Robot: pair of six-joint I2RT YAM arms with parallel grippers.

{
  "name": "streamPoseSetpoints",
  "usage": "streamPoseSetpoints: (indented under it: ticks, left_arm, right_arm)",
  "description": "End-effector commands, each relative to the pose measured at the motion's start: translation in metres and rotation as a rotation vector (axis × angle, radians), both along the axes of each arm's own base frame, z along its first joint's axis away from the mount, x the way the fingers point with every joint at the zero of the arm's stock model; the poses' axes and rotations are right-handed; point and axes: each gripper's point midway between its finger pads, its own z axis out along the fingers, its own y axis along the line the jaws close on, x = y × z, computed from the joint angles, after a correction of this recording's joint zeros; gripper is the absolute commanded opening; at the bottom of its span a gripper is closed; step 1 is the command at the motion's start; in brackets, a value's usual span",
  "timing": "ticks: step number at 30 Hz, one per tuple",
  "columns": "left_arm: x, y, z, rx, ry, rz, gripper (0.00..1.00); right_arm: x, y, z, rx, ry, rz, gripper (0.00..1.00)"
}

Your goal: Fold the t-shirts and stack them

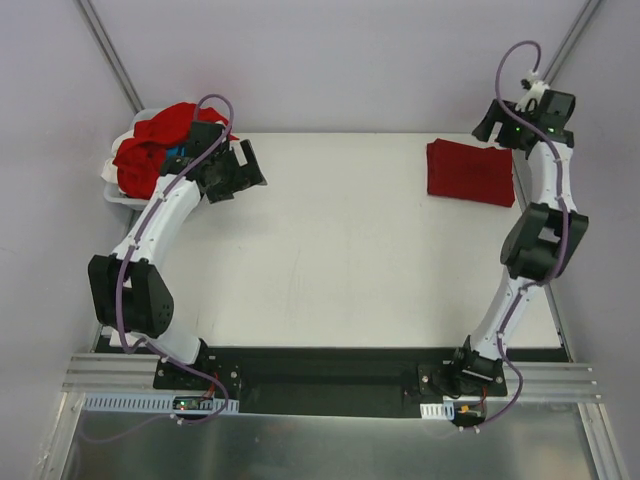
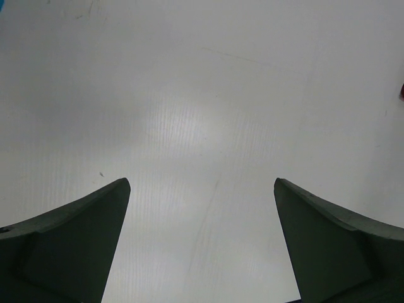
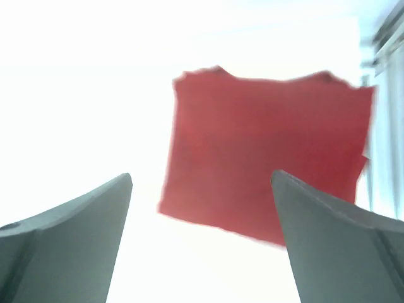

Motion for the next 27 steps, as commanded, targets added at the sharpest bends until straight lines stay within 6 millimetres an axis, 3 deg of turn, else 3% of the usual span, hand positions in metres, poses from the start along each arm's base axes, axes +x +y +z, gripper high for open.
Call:
streamPoseSetpoints:
  ticks: [1, 2, 4, 5, 6, 7, 10, 12, 13, 18, 27]
  left_arm:
    - [-0.019, 0.004, 0.043, -0.023, -0.108, -0.025, 0.99]
    - [-0.026, 0.004, 0.037, -0.026, -0.096, -0.020, 0.99]
    - [-0.037, 0.005, 0.048, -0.045, -0.128, -0.015, 0.99]
    - [-0.042, 0.005, 0.041, -0.050, -0.113, -0.008, 0.99]
    - [-0.048, 0.004, 0.046, -0.071, -0.125, -0.003, 0.99]
    - [-0.053, 0.000, 0.047, -0.093, -0.121, -0.011, 0.99]
    - [-0.071, -0.002, 0.031, -0.129, -0.084, -0.004, 0.99]
    - [-0.078, -0.002, 0.035, -0.144, -0.102, 0.005, 0.99]
    - [-0.081, -0.001, 0.030, -0.145, -0.097, 0.008, 0.99]
    - [-0.086, 0.002, 0.036, -0.141, -0.137, 0.015, 0.99]
    - [-0.083, 0.002, 0.025, -0.148, -0.107, 0.038, 0.99]
  right_arm:
    - [-0.061, 0.031, 0.170, 0.058, -0.339, -0.015, 0.96]
    - [-0.085, 0.039, 0.174, 0.082, -0.332, -0.029, 0.96]
    - [-0.107, 0.047, 0.164, 0.158, -0.280, -0.067, 0.96]
    - [-0.129, 0.056, 0.174, 0.186, -0.284, -0.071, 0.96]
    - [-0.139, 0.061, 0.142, 0.230, -0.204, -0.089, 0.96]
    - [-0.150, 0.068, 0.138, 0.264, -0.182, -0.098, 0.96]
    - [-0.186, 0.083, 0.093, 0.314, -0.049, -0.122, 0.96]
    - [-0.202, 0.089, 0.078, 0.298, -0.014, -0.143, 0.96]
    - [-0.213, 0.092, 0.057, 0.291, 0.051, -0.148, 0.96]
    - [-0.235, 0.101, 0.040, 0.254, 0.129, -0.133, 0.96]
    - [-0.225, 0.100, 0.075, 0.238, -0.012, -0.122, 0.96]
